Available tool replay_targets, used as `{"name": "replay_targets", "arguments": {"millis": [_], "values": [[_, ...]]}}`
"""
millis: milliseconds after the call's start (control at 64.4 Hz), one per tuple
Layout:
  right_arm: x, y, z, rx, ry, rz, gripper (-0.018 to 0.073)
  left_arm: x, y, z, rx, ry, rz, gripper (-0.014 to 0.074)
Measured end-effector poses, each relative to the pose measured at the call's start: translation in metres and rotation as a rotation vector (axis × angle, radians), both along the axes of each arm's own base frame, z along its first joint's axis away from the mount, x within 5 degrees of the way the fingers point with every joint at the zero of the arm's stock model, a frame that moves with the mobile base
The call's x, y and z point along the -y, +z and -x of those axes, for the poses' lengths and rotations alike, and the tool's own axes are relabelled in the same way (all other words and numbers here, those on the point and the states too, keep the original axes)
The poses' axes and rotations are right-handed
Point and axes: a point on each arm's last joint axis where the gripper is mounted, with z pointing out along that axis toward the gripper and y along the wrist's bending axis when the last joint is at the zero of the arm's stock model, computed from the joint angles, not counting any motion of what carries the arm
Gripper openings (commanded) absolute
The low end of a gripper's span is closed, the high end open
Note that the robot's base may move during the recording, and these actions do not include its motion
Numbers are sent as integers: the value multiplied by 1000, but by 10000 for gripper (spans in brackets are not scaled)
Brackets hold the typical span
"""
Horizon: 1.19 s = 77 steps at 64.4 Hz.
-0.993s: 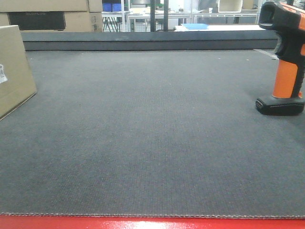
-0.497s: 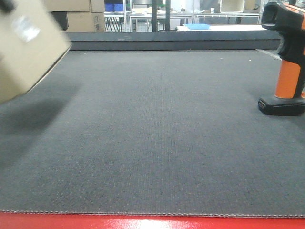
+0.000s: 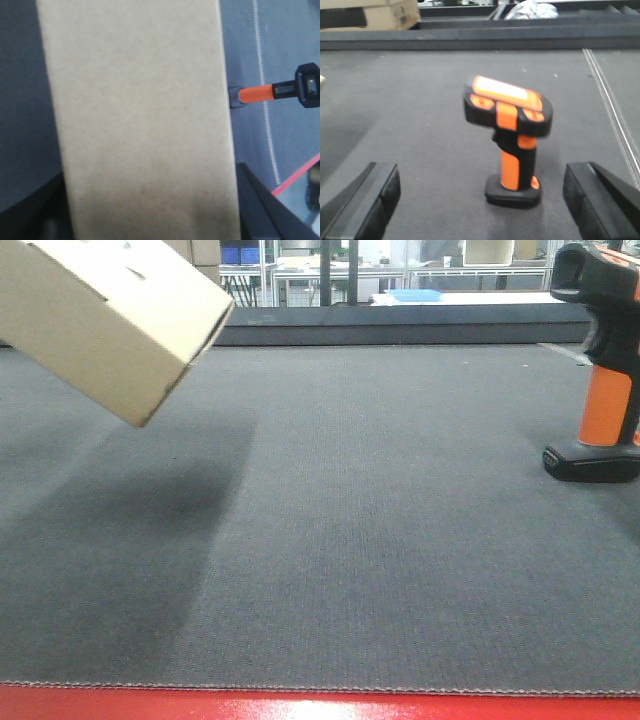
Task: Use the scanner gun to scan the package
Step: 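Grasp the orange scanner gun by its handle with the right gripper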
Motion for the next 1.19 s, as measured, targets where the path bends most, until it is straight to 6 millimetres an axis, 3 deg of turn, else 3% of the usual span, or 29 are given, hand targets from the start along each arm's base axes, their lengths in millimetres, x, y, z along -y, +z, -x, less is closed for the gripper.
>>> {"name": "replay_targets", "arguments": {"millis": [543, 838, 1195], "values": [[2, -51, -64, -16, -162, -14, 568, 1, -1, 0, 0, 0, 10, -111], [-3, -71, -84, -37, -173, 8, 568, 1, -1, 0, 0, 1, 12, -111], [-13, -69, -109, -29, -151, 10, 568, 1, -1, 0, 0, 1, 12, -111]]}}
